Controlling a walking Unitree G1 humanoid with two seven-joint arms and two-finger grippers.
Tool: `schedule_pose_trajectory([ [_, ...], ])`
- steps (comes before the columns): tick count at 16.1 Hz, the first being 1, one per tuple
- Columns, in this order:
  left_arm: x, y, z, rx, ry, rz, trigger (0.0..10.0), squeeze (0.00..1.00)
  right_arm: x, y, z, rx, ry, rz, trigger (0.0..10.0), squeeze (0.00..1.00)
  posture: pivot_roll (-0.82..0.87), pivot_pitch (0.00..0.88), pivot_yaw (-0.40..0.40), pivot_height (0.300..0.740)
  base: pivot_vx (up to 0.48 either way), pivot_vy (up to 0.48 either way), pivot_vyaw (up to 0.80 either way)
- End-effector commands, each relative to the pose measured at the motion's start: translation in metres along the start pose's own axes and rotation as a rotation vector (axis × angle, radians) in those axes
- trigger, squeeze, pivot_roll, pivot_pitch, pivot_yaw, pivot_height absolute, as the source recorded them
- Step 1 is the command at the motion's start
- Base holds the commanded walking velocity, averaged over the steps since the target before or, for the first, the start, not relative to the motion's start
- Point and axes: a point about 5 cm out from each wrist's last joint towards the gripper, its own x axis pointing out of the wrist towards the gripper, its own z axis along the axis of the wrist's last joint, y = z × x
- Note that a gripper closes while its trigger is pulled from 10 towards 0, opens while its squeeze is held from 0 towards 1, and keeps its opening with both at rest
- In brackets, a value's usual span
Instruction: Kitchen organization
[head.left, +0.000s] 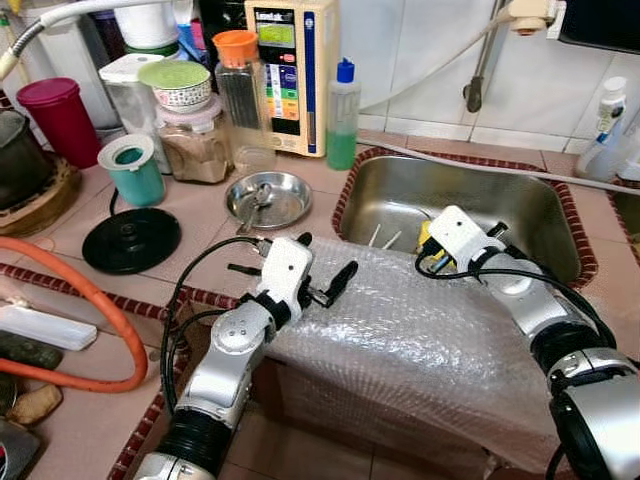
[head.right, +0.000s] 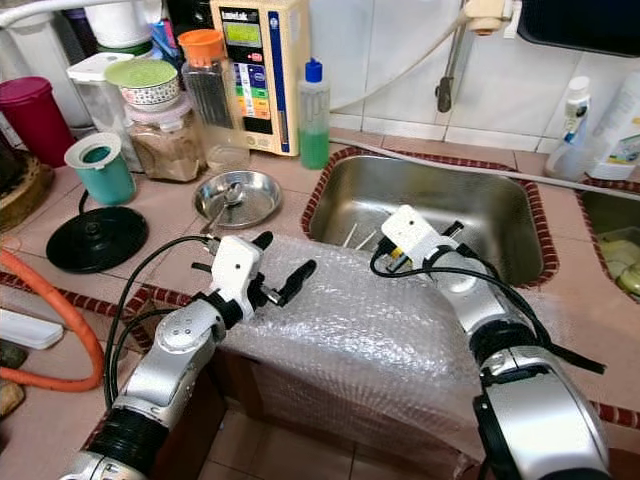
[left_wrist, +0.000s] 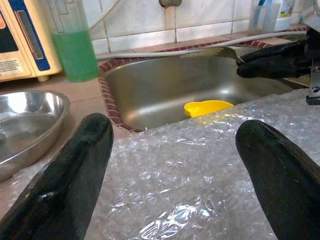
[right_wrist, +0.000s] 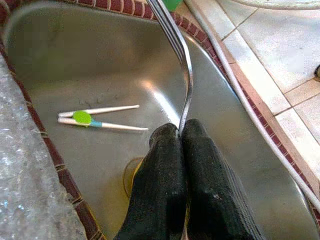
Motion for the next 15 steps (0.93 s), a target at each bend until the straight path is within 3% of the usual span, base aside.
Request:
schedule_pose_trajectory([
  [1,0.001,0.0,0.002,0.014,0.007,-0.002,10.0,1.0,-0.002,0.0,-0.01,-0.017,0.065,0.01,10.0,0.01,-0.01,0.0,0.056,0.74,0.0,0.0,0.0],
  [2,0.001,0.0,0.001,0.017,0.012,-0.002,10.0,1.0,0.0,0.004,-0.009,-0.044,0.085,0.036,10.0,1.0,0.0,0.0,0.055,0.74,0.0,0.0,0.0],
  [7,-0.001,-0.001,-0.002,0.023,0.03,-0.001,10.0,1.0,0.004,0.017,-0.008,-0.063,0.111,0.117,10.0,1.0,0.01,0.0,0.054,0.74,0.0,0.0,0.0],
  [12,-0.003,0.0,-0.003,0.027,0.041,0.003,10.0,1.0,0.004,0.017,-0.008,-0.008,0.114,0.131,10.0,1.0,0.01,0.0,0.055,0.74,0.0,0.0,0.0],
  [15,-0.002,0.013,0.001,0.05,0.029,0.102,10.0,1.0,0.004,0.012,-0.002,0.152,0.04,0.094,10.0,1.0,0.01,0.0,0.056,0.74,0.0,0.0,0.0],
])
